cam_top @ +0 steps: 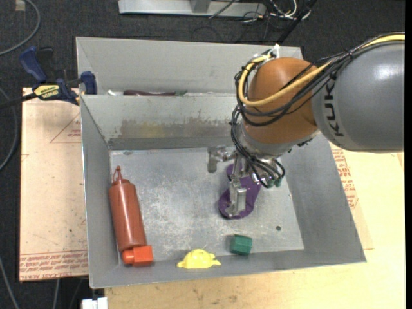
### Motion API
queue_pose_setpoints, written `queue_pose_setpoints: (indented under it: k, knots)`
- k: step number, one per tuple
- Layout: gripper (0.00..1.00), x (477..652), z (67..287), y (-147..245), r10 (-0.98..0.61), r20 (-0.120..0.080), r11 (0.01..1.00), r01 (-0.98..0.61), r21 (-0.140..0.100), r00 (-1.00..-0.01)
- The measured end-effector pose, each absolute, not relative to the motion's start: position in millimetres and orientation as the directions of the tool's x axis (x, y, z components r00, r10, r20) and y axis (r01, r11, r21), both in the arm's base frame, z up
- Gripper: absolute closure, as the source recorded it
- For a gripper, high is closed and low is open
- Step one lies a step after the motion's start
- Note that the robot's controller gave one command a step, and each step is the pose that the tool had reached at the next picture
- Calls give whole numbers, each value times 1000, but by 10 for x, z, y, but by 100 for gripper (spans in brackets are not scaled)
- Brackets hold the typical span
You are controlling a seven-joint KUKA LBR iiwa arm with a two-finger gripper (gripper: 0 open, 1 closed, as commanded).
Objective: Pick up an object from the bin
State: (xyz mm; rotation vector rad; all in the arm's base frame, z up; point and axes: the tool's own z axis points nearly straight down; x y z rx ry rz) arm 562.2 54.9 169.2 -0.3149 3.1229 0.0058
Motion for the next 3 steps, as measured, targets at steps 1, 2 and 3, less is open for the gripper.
queue_pose_setpoints:
  k: [1,2,3]
  knots:
    - [0,5567,1425,401,-385,-8,923,-385,0,-923]
    - [100,5505,818,83,-538,-5,843,-538,4,-843]
    - [100,5505,818,83,-538,-5,843,-538,4,-843]
